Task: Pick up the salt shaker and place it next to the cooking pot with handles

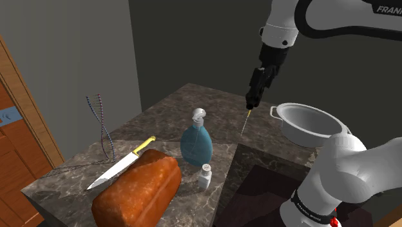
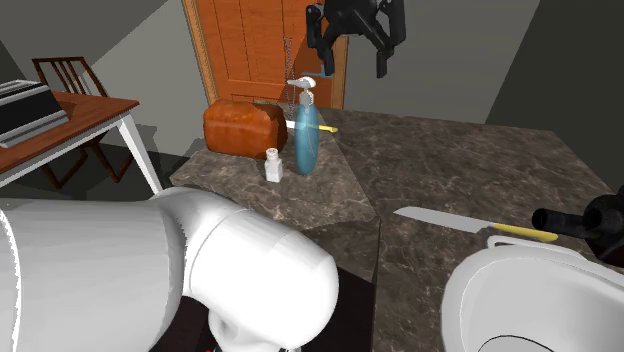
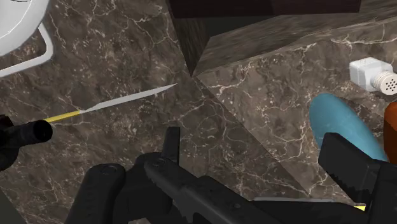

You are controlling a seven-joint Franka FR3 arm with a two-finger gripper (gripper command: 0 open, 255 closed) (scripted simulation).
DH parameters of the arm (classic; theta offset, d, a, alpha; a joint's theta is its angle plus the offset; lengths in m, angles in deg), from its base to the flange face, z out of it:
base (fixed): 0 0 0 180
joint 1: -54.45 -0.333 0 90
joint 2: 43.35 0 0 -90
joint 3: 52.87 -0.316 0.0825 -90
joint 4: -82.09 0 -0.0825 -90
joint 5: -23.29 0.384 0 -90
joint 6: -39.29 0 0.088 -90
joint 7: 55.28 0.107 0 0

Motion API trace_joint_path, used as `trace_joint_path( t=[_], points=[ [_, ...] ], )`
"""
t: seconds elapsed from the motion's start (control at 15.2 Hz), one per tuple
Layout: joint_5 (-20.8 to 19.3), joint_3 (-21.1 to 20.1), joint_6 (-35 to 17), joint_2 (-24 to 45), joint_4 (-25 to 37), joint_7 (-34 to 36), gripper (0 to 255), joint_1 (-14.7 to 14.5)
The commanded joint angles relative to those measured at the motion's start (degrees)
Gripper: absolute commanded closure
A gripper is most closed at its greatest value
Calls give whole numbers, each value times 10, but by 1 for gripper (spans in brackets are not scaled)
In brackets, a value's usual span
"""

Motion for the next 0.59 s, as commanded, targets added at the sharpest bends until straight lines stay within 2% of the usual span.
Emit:
trace_joint_path(
  t=[0.0, 0.53],
  points=[
    [0, 0, 0, 0, 0, 0, 0, 0],
    [43, -55, -117, 12, -103, 28, 0, -48]
  ],
)
